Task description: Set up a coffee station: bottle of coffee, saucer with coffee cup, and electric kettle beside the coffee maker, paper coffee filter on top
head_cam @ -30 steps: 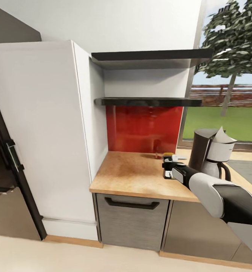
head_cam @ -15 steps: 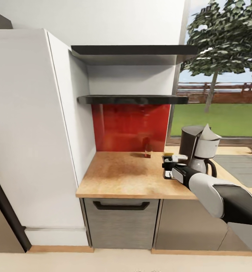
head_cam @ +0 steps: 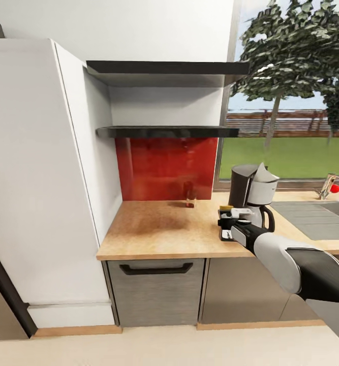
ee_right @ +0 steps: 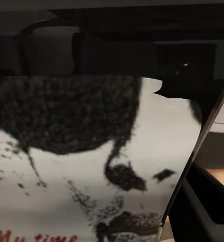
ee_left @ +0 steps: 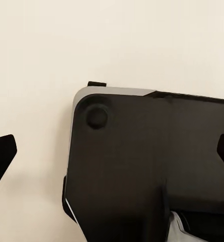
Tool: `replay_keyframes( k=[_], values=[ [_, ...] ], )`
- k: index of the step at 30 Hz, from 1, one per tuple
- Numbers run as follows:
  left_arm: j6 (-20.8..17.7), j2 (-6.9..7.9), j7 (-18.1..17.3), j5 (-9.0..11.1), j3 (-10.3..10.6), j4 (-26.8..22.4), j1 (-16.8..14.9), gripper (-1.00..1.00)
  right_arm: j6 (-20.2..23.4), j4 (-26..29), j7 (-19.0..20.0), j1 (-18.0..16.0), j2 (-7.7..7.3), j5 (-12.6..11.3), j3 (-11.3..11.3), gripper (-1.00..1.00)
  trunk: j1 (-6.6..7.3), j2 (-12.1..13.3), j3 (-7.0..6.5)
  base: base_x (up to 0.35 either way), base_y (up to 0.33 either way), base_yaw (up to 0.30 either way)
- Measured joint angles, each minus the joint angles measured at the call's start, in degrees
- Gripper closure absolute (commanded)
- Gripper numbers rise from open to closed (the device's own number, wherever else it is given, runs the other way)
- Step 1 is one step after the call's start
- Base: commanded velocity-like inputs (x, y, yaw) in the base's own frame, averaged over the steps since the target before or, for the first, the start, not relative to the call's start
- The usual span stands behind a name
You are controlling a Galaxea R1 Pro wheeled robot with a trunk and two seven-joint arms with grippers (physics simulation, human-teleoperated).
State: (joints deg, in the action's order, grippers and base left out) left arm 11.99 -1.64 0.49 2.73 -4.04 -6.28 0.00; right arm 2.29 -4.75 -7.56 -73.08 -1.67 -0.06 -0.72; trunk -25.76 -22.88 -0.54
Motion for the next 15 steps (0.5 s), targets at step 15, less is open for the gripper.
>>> replay_keyframes(
  k=[15],
  values=[
    [0.00,-0.09,0.02,-0.01,0.09,-0.05,0.00,-1.00,0.01,0.02,0.02,0.02,-0.04,-0.01,-0.01,1.00,0.02,0.00,0.01,0.116,0.142,-0.018]
  ],
)
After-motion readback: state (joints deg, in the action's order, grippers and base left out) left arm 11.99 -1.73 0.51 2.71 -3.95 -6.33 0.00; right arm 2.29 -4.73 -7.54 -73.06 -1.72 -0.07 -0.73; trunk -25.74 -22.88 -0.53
